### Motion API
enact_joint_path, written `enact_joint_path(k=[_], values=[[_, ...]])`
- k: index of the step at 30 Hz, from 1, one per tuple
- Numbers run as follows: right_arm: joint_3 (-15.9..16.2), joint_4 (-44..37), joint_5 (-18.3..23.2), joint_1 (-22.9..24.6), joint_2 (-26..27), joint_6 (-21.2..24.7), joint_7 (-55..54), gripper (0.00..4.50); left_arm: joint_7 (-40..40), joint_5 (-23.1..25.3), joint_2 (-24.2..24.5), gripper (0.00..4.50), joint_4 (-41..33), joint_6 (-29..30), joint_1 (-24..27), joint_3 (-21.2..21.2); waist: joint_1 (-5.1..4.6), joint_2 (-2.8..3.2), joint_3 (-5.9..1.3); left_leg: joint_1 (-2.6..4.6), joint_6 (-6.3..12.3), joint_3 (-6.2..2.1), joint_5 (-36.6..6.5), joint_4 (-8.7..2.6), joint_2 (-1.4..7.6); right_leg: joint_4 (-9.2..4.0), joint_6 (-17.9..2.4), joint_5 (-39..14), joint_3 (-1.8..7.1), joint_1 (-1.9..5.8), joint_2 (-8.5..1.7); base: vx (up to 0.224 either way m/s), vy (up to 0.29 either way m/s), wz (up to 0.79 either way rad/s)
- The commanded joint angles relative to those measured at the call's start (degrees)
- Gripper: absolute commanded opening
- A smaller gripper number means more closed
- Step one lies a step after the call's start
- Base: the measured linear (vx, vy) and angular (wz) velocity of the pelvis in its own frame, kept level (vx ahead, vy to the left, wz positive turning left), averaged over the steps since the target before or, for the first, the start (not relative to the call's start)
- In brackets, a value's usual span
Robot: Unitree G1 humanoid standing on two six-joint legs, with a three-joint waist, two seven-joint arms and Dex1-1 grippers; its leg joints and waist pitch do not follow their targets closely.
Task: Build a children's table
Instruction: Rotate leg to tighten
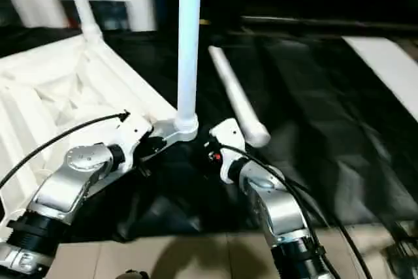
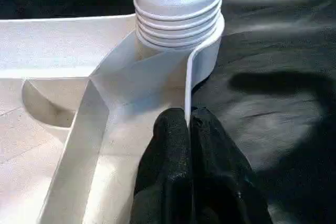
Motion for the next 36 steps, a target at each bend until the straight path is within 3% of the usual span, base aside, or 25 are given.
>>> enact_joint_path(k=[1,2,3,4,5,6,7,8,9,10,11,12,13,14,15,16,17,19,24,26,33,36], values=[[0.04,-0.63,0.12,-0.11,-0.52,0.96,0.48,3.72,2.60,-0.40,0.54,0.00,-1.67,-0.13,0.22,2.53,-2.29,2.08,-5.40,8.87,25.93,-2.57,8.29,-2.00,2.88,1.77,-10.21,-5.00,2.60,-1.65,1.67,0.175,-0.045,0.45],[-0.17,-0.72,0.62,0.03,-0.43,1.53,0.60,3.72,2.62,-0.72,0.40,0.00,-1.66,-0.56,0.32,2.74,-2.81,1.36,-4.96,10.46,28.15,-4.45,9.61,-1.90,4.97,4.15,-9.93,-5.66,3.64,-4.67,1.34,0.113,-0.040,0.21],[-0.18,-0.77,0.64,0.09,-0.47,1.49,0.64,3.72,2.56,-0.71,0.44,0.00,-1.66,-0.59,0.33,2.70,-2.77,0.66,-5.17,11.11,31.98,-6.02,19.73,-1.61,6.74,6.39,-6.84,-2.42,6.56,-7.46,-0.14,0.000,0.000,0.00],[-0.20,-0.96,0.71,0.31,-0.62,1.33,0.78,3.72,2.30,-0.63,0.61,0.00,-1.63,-0.71,0.36,2.51,-3.10,-0.68,-5.90,10.59,31.91,-6.33,35.47,0.42,5.59,5.77,-3.19,6.25,10.15,-9.15,-2.58,0.000,0.000,0.00],[-0.11,-1.39,0.69,0.74,-1.23,0.68,1.12,3.72,1.82,-0.65,0.93,0.00,-1.58,-0.88,0.48,2.18,-2.64,-1.73,-6.08,8.24,28.06,-4.78,38.60,1.71,3.05,4.30,-1.45,13.98,11.77,-7.55,-3.93,-0.014,-0.062,-0.12],[-0.08,-1.50,0.63,0.89,-1.49,0.48,1.22,3.72,1.53,-0.72,1.08,0.00,-1.53,-1.10,0.55,2.08,-0.01,-3.36,-5.93,-0.34,19.03,0.37,28.95,3.66,-2.93,4.25,1.07,36.85,13.70,-1.31,-4.02,0.000,0.000,0.00],[-0.16,-1.58,0.69,0.99,-1.71,0.44,1.29,3.72,0.84,-0.98,1.29,0.00,-1.45,-0.75,0.65,1.91,0.94,-3.15,-5.93,-2.14,10.78,2.27,15.08,2.34,-2.26,5.14,3.62,54.67,12.84,-0.25,-4.49,-0.005,-0.083,0.09],[-0.20,-1.66,0.65,1.02,-1.88,0.39,1.29,3.72,0.32,-0.97,1.57,0.00,-1.31,-0.93,0.69,1.69,1.35,-2.89,-6.06,-1.47,6.93,2.82,11.48,1.54,-1.67,5.43,3.43,58.25,11.62,-0.40,-3.77,-0.007,-0.075,0.16],[-0.22,-1.70,0.54,1.00,-2.10,0.39,1.25,3.72,-0.40,-1.12,1.79,0.00,-1.09,-1.13,0.68,1.51,1.69,-1.92,-6.03,-0.48,2.09,3.47,7.31,0.92,-0.72,5.34,1.78,57.08,10.57,-0.43,-2.67,-0.022,-0.100,0.18],[-0.24,-1.63,0.42,0.93,-2.27,0.34,1.20,3.72,-1.02,-1.10,2.01,0.00,-0.90,-1.39,0.63,1.23,1.86,-1.24,-5.95,0.25,0.84,3.47,5.61,0.22,0.47,5.05,0.36,51.96,10.12,-0.73,-2.28,-0.025,-0.056,0.06],[-0.29,-1.48,0.31,0.83,-2.39,0.28,1.18,3.72,-1.54,-0.92,2.31,0.00,-0.80,-1.64,0.61,0.81,1.95,-0.83,-5.36,0.65,-0.31,3.51,1.96,-0.38,1.42,4.36,-1.94,42.52,9.91,-1.25,-2.12,0.000,0.000,0.00],[-0.30,-1.43,0.28,0.80,-2.42,0.27,1.18,3.72,-1.70,-0.85,2.40,0.00,-0.77,-1.73,0.60,0.68,2.04,-0.72,-5.20,0.94,-1.13,3.44,-0.16,-0.71,1.86,4.11,-3.32,36.71,9.76,-1.36,-1.92,0.000,0.000,0.00],[-0.42,-1.18,0.17,0.65,-2.53,0.15,1.10,3.72,-2.44,-0.86,2.58,0.00,-0.67,-1.88,0.53,0.28,2.09,-0.51,-4.74,1.65,-2.32,3.48,-5.48,-1.50,2.92,3.27,-7.02,23.66,9.65,-2.05,-1.89,-0.063,0.000,0.03],[-0.50,-1.04,0.17,0.54,-2.60,0.10,1.04,3.72,-2.94,-0.89,2.71,0.00,-0.62,-2.02,0.48,-0.01,2.18,-0.27,-4.49,2.00,-2.57,3.68,-8.56,-1.76,3.35,2.92,-9.14,17.03,9.72,-2.40,-2.02,-0.083,0.024,0.03],[-0.72,-0.81,0.35,0.35,-2.58,0.01,1.03,3.72,-3.45,-0.84,2.87,0.00,-0.46,-2.39,0.34,-0.35,2.16,-0.49,-4.18,1.86,-3.03,4.37,-11.71,-2.36,3.63,2.35,-12.10,7.36,9.97,-2.18,-2.14,-0.124,0.046,0.04],[-1.13,-0.34,1.04,-0.23,-2.57,0.03,0.95,3.72,-4.64,-0.83,3.26,0.00,-0.08,-3.00,0.05,-0.88,2.40,-0.41,-4.21,2.17,-3.36,4.97,-13.31,-2.49,3.96,2.02,-13.39,1.99,10.21,-2.66,-2.16,-0.080,0.037,0.01],[-1.13,-0.34,1.04,-0.23,-2.57,0.03,0.95,3.72,-4.64,-0.83,3.26,0.00,-0.08,-3.00,0.05,-0.88,2.42,-0.50,-4.08,2.07,-3.43,5.15,-13.82,-2.61,3.95,1.87,-13.59,0.07,10.31,-2.74,-2.17,-0.080,0.043,0.00],[-1.55,-0.10,1.69,-0.86,-2.60,0.00,1.46,3.72,-6.43,-0.83,4.01,0.00,0.16,-3.93,-0.13,-1.64,2.40,-0.65,-4.08,1.89,-3.87,5.65,-15.22,-2.90,3.89,1.53,-12.85,-4.69,10.60,-3.12,-2.24,-0.073,0.038,-0.04],[-1.79,0.01,2.34,-1.53,-4.23,-0.58,4.00,4.23,-12.28,-1.40,6.18,0.00,-0.23,-7.84,0.51,-3.51,2.90,-0.78,-4.33,1.58,-3.69,6.17,-13.38,-2.75,3.72,1.39,-11.53,-4.13,11.14,-3.74,-2.21,-0.012,0.006,-0.01],[-1.98,0.36,2.32,-1.69,-5.78,-1.46,5.48,4.44,-15.21,-2.07,7.02,0.00,-1.22,-9.35,1.00,-4.97,3.47,-0.77,-4.45,1.77,-3.46,6.61,-12.52,-2.59,3.80,1.44,-11.43,-2.83,11.30,-4.12,-2.15,0.000,0.000,0.00],[-2.09,0.99,2.55,-2.06,-8.68,-2.98,8.81,4.49,-17.62,-2.62,6.74,0.00,-1.74,-10.63,1.33,-6.49,4.92,-0.88,-4.79,1.84,-2.84,7.31,-9.27,-2.35,4.01,1.83,-11.16,2.49,11.25,-4.26,-2.06,0.000,0.000,0.00],[-1.92,1.19,2.59,-2.16,-9.42,-3.49,10.06,4.49,-18.50,-3.02,6.52,0.00,-2.47,-10.72,1.64,-6.92,5.01,-0.95,-4.83,1.76,-2.57,7.41,-8.86,-2.34,3.99,1.89,-11.26,3.58,11.18,-4.22,-2.03,0.000,0.000,0.00]])
